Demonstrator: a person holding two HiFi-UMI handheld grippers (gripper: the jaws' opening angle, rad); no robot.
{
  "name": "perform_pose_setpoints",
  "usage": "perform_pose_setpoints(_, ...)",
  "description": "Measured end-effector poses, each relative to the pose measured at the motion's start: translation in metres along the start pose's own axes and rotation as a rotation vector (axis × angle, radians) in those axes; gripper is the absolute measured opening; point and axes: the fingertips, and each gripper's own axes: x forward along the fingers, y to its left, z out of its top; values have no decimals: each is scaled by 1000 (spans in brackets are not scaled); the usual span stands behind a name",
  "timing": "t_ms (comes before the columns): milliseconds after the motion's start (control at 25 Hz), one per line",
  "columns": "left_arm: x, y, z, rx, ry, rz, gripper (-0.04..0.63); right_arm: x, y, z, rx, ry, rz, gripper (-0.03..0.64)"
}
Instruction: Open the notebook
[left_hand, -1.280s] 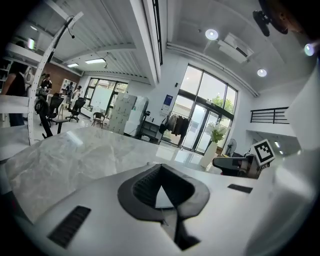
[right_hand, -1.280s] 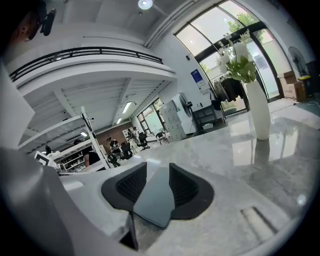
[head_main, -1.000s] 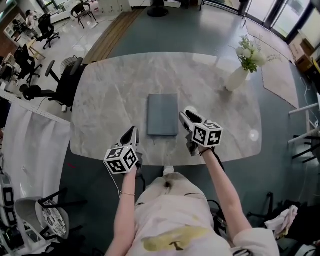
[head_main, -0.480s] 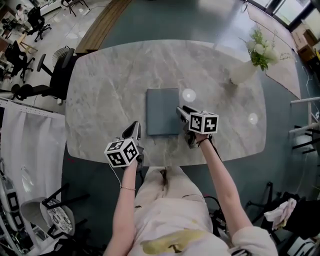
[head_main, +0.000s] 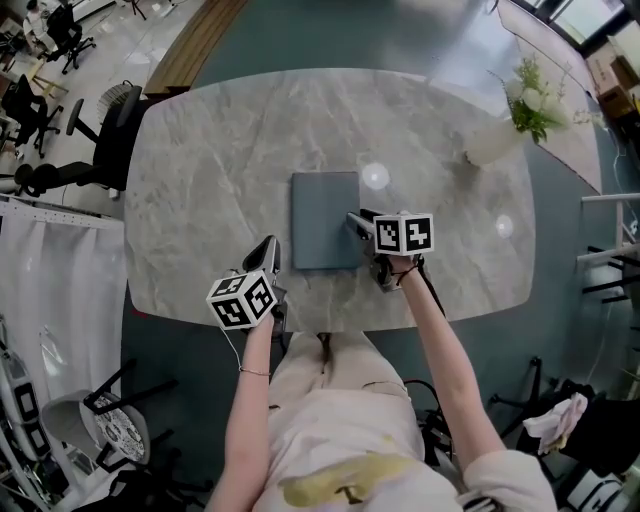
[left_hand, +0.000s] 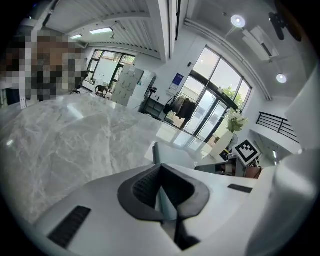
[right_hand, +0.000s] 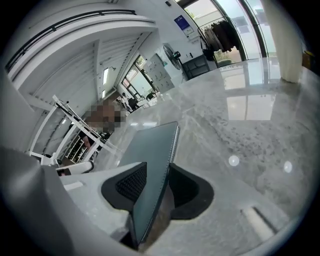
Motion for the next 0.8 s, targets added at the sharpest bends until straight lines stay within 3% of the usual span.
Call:
perform_pose_setpoints(360, -1, 5, -2, -13, -1, 10, 0, -3, 0, 4, 93, -12, 75, 117)
perform_pose_setpoints(800, -7, 5, -4, -19, -11, 17, 0, -15, 13, 15, 219, -45, 259, 115)
